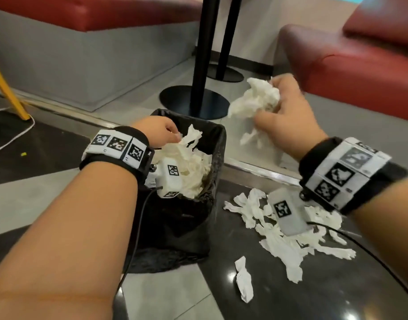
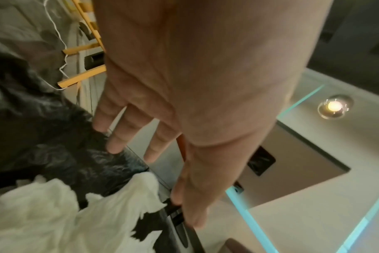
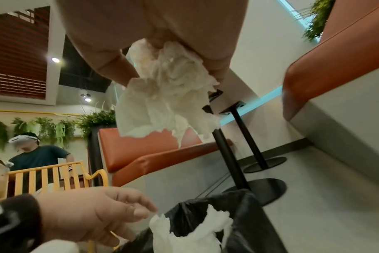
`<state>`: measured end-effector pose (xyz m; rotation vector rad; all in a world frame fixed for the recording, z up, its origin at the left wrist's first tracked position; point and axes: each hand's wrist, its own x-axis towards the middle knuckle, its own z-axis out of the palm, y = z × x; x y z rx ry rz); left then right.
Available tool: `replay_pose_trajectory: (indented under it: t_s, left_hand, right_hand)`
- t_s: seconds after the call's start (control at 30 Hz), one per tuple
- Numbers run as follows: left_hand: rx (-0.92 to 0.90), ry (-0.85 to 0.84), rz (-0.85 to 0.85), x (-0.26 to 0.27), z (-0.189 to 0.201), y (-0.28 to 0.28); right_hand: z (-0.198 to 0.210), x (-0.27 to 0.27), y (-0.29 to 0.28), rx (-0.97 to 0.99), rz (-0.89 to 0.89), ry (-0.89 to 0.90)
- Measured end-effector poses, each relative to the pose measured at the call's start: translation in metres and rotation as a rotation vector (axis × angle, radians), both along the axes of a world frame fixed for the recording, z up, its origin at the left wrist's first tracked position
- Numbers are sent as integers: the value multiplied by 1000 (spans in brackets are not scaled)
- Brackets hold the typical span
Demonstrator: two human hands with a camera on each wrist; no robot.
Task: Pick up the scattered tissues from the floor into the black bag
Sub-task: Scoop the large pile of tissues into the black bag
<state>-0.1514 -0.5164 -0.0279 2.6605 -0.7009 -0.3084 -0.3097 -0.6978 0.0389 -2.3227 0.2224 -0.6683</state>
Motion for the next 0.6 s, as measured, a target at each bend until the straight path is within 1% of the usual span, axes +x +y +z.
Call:
replay_pose_trajectory:
  t_s: [0.03,0.07,0.1,0.13,0.2,0.23,0.27,0.33,0.37,0.43,0.5,0.57,0.6]
  left_hand:
    - [-76,-14,43,4,2,4]
    - [-134,-17,78,6,3,8]
    - [-164,-8,105,8,3,11]
    - [-179,5,122,11,2,14]
    - [-180,22,121,9,2,15]
    - [-181,10,108,7,3,13]
    - [-187,-18,92,5,8,10]
    - [-208,-85,62,-3,19,1]
    - [-228,-125,41,-7,24,-5]
    - [-274,-197,-42,-20,33,-22]
    - [-267,-264,-164,-42,36,-48]
    - [-182,-314,-267,-68,28,-77]
    - [-118,-304,-318,-82,19,-92]
  right_hand:
    - [-2,21,11,-9,10,-8]
    - [-8,41,23,-17,13,29]
    - [-16,57,35,-15,21,120]
    - [-26,70,44,-50,35,254]
    - [-42,82,53,-233,95,530]
    - [-45,82,51,-299,129,588]
    - [-42,80,46,-332,154,595]
    - [-32,71,23,-370,149,588]
    - [-28,66,8,-423,125,607]
    - [-28,49,-31,-552,76,719]
    - [-42,21,-73,-644,54,875]
    - [-68,-10,-109,-706,75,1028]
    - [-83,-25,-126,-731,93,1097]
